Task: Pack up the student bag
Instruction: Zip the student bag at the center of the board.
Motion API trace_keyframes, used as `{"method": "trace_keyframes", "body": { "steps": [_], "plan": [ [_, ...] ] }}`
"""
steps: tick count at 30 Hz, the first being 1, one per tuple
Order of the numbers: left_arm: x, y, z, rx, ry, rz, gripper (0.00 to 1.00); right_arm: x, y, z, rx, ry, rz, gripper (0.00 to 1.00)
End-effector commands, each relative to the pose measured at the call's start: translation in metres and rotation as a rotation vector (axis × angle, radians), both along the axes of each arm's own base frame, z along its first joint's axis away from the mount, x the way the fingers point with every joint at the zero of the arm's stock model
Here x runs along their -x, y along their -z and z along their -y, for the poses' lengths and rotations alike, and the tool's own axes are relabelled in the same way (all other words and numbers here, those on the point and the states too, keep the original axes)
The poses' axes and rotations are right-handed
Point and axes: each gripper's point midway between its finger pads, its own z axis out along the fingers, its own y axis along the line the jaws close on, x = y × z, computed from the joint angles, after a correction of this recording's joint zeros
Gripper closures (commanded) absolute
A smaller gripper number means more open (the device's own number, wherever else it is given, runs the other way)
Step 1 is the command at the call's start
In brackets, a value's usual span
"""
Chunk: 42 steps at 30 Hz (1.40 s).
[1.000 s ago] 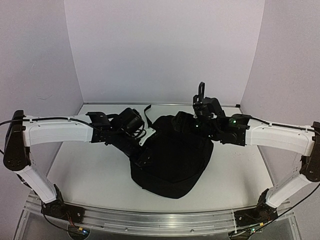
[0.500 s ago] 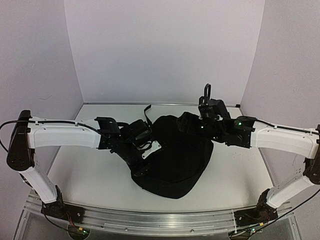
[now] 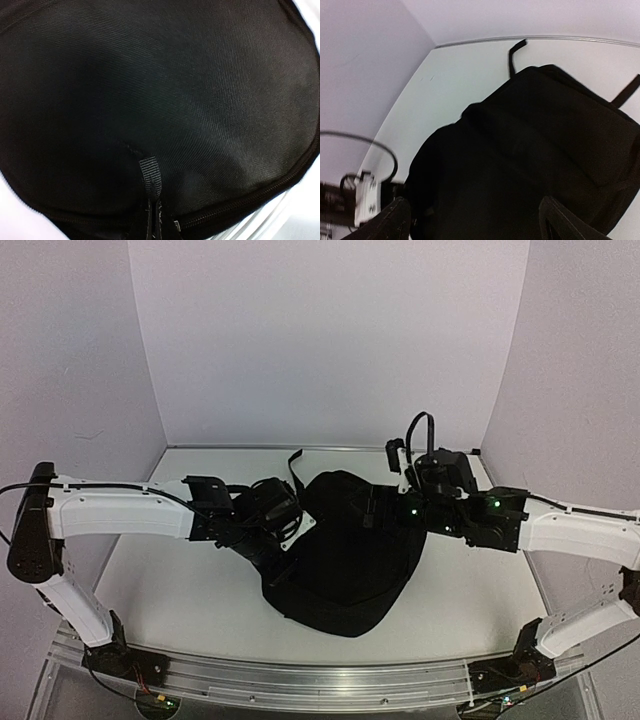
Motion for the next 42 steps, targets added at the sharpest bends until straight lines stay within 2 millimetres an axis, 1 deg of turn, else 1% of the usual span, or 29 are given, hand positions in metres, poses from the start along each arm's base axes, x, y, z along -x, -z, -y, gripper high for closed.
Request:
{"method": "trace_keyframes", "body": {
  "steps": [1, 4, 6, 8, 12, 13, 15, 20, 23, 26, 28, 29, 30, 32, 34, 35, 36, 38, 42],
  "plan": [
    [-0.02, -0.046, 0.002, 0.202, -0.161, 0.074, 1.0, 0.061, -0.011, -0.047, 0.003, -0.315, 0.104, 0.12],
    [-0.023, -0.051, 0.002, 0.284, -0.213, 0.047, 1.0, 0.082, 0.004, -0.068, 0.041, -0.385, 0.105, 0.15],
    [-0.022, -0.054, 0.003, 0.326, -0.23, 0.019, 1.0, 0.095, 0.008, -0.081, 0.053, -0.429, 0.123, 0.19],
    [-0.024, -0.058, 0.002, 0.36, -0.25, -0.001, 1.0, 0.102, 0.017, -0.091, 0.084, -0.445, 0.142, 0.22],
    [-0.027, -0.066, -0.002, 0.423, -0.273, -0.025, 1.0, 0.106, 0.039, -0.106, 0.158, -0.459, 0.162, 0.27],
    [-0.025, -0.066, -0.001, 0.441, -0.267, -0.046, 1.0, 0.108, 0.043, -0.11, 0.17, -0.463, 0.168, 0.28],
    [-0.024, -0.068, -0.002, 0.463, -0.27, -0.062, 1.0, 0.107, 0.048, -0.116, 0.193, -0.45, 0.189, 0.29],
    [-0.025, -0.073, -0.001, 0.504, -0.274, -0.078, 1.0, 0.094, 0.067, -0.116, 0.273, -0.362, 0.248, 0.32],
    [-0.024, -0.074, 0.0, 0.511, -0.265, -0.09, 1.0, 0.09, 0.065, -0.118, 0.282, -0.332, 0.28, 0.34],
    [-0.024, -0.073, 0.001, 0.52, -0.268, -0.095, 1.0, 0.089, 0.067, -0.125, 0.302, -0.328, 0.303, 0.39],
    [-0.027, -0.072, 0.0, 0.523, -0.282, -0.097, 1.0, 0.088, 0.069, -0.129, 0.316, -0.328, 0.313, 0.45],
    [-0.027, -0.072, 0.0, 0.525, -0.286, -0.099, 1.0, 0.089, 0.069, -0.131, 0.317, -0.332, 0.315, 0.51],
    [-0.028, -0.073, 0.0, 0.527, -0.29, -0.099, 1.0, 0.09, 0.069, -0.132, 0.318, -0.336, 0.317, 0.58],
    [-0.031, -0.074, -0.004, 0.533, -0.306, -0.094, 1.0, 0.091, 0.068, -0.132, 0.313, -0.338, 0.319, 0.79],
    [-0.037, -0.076, -0.011, 0.542, -0.336, -0.081, 1.0, 0.094, 0.064, -0.13, 0.304, -0.333, 0.32, 0.93],
    [-0.043, -0.075, -0.017, 0.546, -0.363, -0.073, 1.0, 0.095, 0.062, -0.128, 0.297, -0.332, 0.318, 0.98],
    [-0.048, -0.077, -0.022, 0.558, -0.385, -0.064, 1.0, 0.097, 0.059, -0.127, 0.287, -0.334, 0.315, 0.99],
    [-0.056, -0.081, -0.03, 0.582, -0.416, -0.046, 1.0, 0.102, 0.056, -0.123, 0.273, -0.338, 0.301, 1.0],
    [-0.066, -0.095, -0.033, 0.634, -0.418, -0.008, 1.0, 0.112, 0.059, -0.115, 0.278, -0.355, 0.266, 1.0]
  ]
}}
